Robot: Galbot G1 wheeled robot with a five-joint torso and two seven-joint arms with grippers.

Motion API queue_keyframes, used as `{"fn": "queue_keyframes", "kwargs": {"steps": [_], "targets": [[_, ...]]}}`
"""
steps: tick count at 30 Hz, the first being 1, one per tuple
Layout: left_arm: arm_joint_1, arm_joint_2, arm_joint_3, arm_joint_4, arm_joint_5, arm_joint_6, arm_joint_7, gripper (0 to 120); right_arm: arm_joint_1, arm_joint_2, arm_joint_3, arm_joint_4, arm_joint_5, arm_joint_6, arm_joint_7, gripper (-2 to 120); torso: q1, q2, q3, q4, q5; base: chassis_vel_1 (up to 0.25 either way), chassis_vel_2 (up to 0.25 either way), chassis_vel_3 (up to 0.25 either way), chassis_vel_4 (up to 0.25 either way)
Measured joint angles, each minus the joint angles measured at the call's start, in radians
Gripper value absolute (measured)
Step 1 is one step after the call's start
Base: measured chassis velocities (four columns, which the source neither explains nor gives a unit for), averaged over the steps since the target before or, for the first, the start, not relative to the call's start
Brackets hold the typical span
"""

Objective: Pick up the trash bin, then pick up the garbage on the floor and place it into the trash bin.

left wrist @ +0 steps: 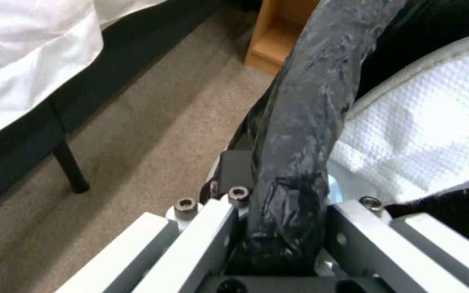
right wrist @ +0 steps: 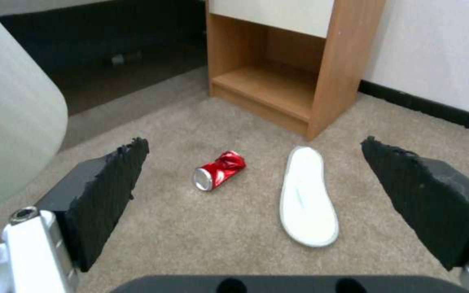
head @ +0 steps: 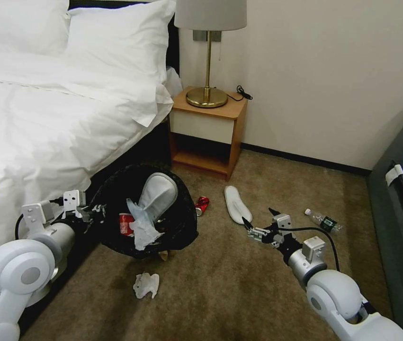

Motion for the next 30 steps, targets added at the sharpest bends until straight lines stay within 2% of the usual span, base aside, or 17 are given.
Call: {"fn": "queue_keyframes", "kwargs": {"steps": [12, 14, 18, 23, 30], "targets": [[-0.002, -0.002, 0.004, 0.007, 0.018, 0.0, 0.018, 2, 0.003, 0.001, -0.004, -0.034, -0.007, -0.001, -0.011, 100, 0.0, 0.0, 0.0, 0.0, 0.0, 0.018, 0.086, 0.084, 0.017], [-0.009, -0.003, 0.01, 0.009, 0.024, 0.0, 0.019, 2, 0.017, -0.007, -0.029, -0.072, -0.011, -0.01, -0.069, 100, 0.0, 0.0, 0.0, 0.0006, -0.0001, 0.033, 0.091, 0.053, 0.027], [-0.011, -0.002, 0.011, 0.009, 0.024, 0.0, 0.02, 2, 0.04, -0.011, -0.059, -0.113, -0.012, -0.01, -0.106, 100, 0.0, 0.0, 0.0, 0.0001, 0.0001, 0.006, 0.017, 0.008, 0.004], [-0.015, 0.001, 0.01, 0.0, 0.021, 0.0, 0.026, 2, 0.135, -0.017, -0.149, -0.217, -0.017, -0.011, -0.232, 100, 0.0, 0.0, 0.0, 0.0002, 0.0, 0.0, 0.0, 0.0, 0.0], [-0.037, 0.003, 0.013, 0.004, 0.018, 0.0, 0.032, 2, 0.219, 0.008, -0.204, -0.335, -0.031, 0.002, -0.317, 100, 0.0, 0.0, 0.0, 0.0001, 0.0001, 0.0, 0.0, 0.0, 0.0]]}}
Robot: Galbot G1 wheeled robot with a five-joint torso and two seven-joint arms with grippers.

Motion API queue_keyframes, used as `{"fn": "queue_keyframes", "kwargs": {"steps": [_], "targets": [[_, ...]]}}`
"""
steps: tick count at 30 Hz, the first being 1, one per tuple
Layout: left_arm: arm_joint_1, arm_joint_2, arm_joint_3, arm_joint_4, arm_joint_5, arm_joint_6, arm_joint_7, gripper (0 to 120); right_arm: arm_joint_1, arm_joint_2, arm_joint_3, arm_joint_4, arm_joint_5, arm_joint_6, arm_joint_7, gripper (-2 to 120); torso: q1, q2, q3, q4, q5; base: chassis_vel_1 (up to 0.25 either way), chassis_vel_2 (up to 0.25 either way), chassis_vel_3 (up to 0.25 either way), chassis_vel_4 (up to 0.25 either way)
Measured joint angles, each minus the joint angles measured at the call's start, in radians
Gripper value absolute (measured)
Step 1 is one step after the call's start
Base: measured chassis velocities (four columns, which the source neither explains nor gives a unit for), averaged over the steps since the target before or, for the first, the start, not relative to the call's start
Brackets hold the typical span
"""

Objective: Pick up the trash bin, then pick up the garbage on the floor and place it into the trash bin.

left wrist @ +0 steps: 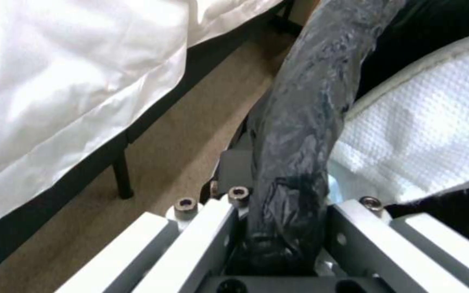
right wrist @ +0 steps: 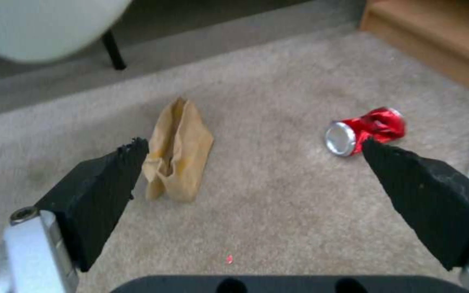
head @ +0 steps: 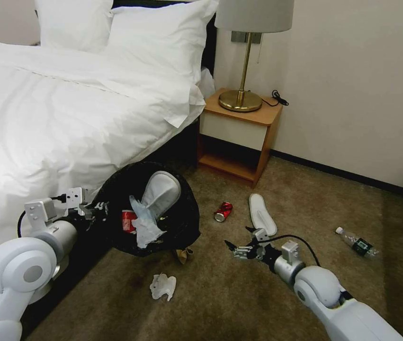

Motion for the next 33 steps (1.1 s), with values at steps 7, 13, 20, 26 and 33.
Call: {"fn": "queue_keyframes", "kwargs": {"steps": [7, 13, 20, 26, 33], "targets": [[-0.02, 0.002, 0.006, 0.008, -0.001, 0.0, 0.005, 2, 0.09, 0.038, -0.063, -0.171, -0.038, 0.063, -0.135, 100, 0.0, 0.0, 0.0, 0.0, -0.0002, 0.0, 0.0, 0.0, 0.0], [-0.04, 0.009, 0.003, 0.012, -0.018, 0.0, -0.004, 2, 0.14, 0.097, -0.116, -0.262, -0.058, 0.101, -0.181, 100, 0.0, 0.0, 0.0, -0.0001, -0.0002, 0.0, 0.0, 0.0, 0.0], [-0.089, 0.03, 0.004, 0.025, -0.056, 0.0, -0.019, 2, 0.184, 0.239, -0.172, -0.377, -0.094, 0.137, -0.198, 100, 0.0, 0.0, 0.0, 0.0001, -0.0002, 0.0, 0.0, 0.0, 0.0], [-0.112, 0.043, 0.008, 0.034, -0.073, 0.0, -0.027, 2, 0.212, 0.317, -0.192, -0.468, -0.119, 0.153, -0.194, 100, 0.0, 0.0, 0.0, 0.0, -0.0004, 0.0, 0.0, 0.0, 0.0], [-0.122, 0.056, 0.009, 0.037, -0.085, 0.0, -0.029, 2, 0.258, 0.384, -0.21, -0.591, -0.16, 0.17, -0.192, 100, 0.0, 0.0, 0.0, 0.0, -0.0002, 0.0, 0.0, 0.0, 0.0]]}}
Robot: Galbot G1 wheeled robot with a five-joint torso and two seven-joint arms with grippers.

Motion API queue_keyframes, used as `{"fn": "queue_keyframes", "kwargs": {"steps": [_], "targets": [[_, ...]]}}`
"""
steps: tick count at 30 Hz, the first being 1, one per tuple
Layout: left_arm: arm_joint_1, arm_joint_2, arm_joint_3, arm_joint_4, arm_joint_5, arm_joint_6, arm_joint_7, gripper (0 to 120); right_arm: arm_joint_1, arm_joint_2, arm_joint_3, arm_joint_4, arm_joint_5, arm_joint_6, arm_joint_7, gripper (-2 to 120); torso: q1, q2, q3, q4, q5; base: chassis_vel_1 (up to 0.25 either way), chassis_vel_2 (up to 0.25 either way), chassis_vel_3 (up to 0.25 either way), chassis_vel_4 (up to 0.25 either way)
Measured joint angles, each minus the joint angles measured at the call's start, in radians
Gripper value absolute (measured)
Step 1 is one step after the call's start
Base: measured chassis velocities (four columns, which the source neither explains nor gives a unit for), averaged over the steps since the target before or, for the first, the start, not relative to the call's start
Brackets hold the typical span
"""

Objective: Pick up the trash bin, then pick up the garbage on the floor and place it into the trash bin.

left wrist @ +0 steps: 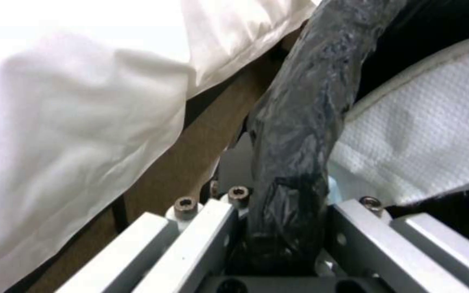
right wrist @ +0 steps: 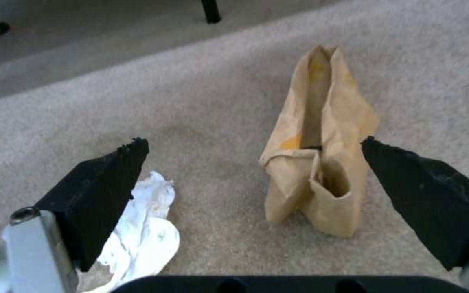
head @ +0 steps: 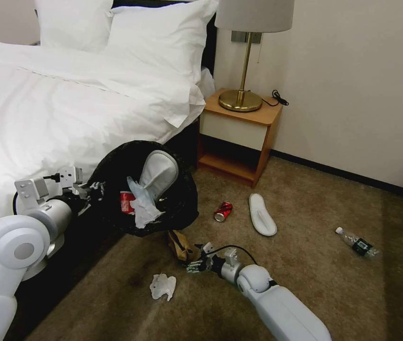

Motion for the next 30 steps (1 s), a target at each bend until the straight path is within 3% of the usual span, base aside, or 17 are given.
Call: {"fn": "queue_keyframes", "kwargs": {"steps": [22, 30], "targets": [[-0.019, -0.008, 0.02, 0.007, 0.002, 0.0, 0.01, 2, 0.167, 0.123, 0.026, -0.348, -0.108, 0.05, 0.007, 100, 0.0, 0.0, 0.0, 0.0, 0.0001, 0.0, 0.0, 0.0, 0.0], [-0.02, -0.01, 0.026, 0.01, 0.004, 0.0, 0.013, 2, 0.185, 0.142, 0.027, -0.394, -0.133, 0.056, -0.007, 100, 0.0, 0.0, 0.0, 0.0, 0.0001, 0.0, 0.0, 0.0, 0.0]]}}
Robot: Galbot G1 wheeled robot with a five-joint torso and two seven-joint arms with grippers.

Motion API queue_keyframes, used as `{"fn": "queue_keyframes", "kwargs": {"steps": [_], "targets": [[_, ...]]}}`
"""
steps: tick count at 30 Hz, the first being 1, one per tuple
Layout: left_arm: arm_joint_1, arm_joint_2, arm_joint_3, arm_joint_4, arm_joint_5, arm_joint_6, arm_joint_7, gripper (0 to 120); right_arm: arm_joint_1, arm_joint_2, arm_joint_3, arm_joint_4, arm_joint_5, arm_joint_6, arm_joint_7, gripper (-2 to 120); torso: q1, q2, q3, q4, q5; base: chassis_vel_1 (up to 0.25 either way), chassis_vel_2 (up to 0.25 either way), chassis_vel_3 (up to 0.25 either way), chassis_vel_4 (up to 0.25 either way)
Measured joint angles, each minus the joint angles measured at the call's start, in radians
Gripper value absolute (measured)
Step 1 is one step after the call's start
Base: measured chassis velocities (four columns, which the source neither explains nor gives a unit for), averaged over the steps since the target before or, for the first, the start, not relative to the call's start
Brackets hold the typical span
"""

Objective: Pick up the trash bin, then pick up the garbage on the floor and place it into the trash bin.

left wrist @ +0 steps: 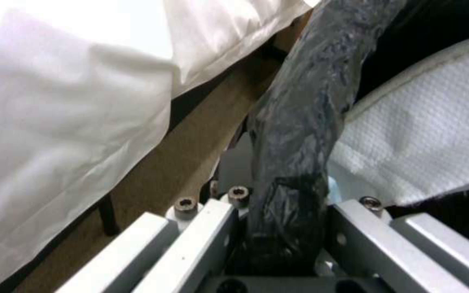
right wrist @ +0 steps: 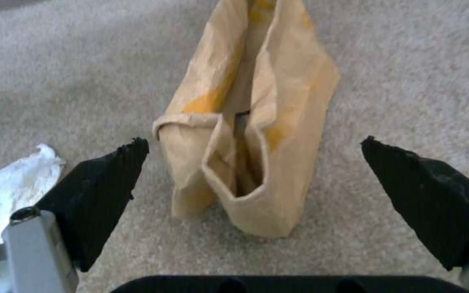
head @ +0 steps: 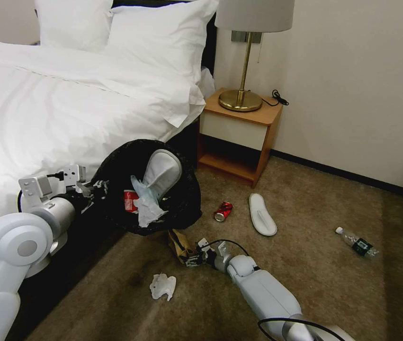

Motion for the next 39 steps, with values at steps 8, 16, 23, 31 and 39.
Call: {"fn": "queue_keyframes", "kwargs": {"steps": [8, 16, 23, 31, 39], "targets": [[-0.008, 0.004, 0.002, 0.003, 0.0, 0.0, 0.001, 2, 0.026, 0.037, 0.022, -0.082, -0.043, 0.02, -0.004, 82, 0.0, 0.0, 0.0, 0.0, 0.0, 0.0, 0.0, 0.0, 0.0], [-0.003, 0.002, 0.002, 0.001, 0.0, 0.0, 0.001, 2, 0.036, 0.053, 0.043, -0.121, -0.074, 0.036, -0.002, 53, 0.0, 0.0, 0.0, 0.0, 0.0, 0.0, 0.0, 0.0, 0.0], [-0.003, 0.002, 0.002, 0.003, 0.001, 0.0, 0.003, 2, 0.03, 0.054, 0.044, -0.113, -0.072, 0.038, 0.011, 28, 0.0, 0.0, 0.0, 0.0, 0.0, 0.0, 0.0, 0.0, 0.0], [0.001, -0.004, -0.001, 0.01, 0.01, 0.0, 0.006, 2, 0.022, 0.043, 0.046, -0.092, -0.054, 0.038, 0.028, 3, 0.0, 0.0, 0.0, 0.0, 0.0, 0.0, 0.0, 0.0, 0.0], [0.001, -0.01, -0.002, 0.018, 0.011, 0.0, 0.002, 2, -0.005, -0.022, 0.061, 0.015, 0.0, 0.008, 0.054, 0, 0.0, 0.0, 0.0, 0.0, 0.0002, 0.0, 0.0, 0.0, 0.0]]}}
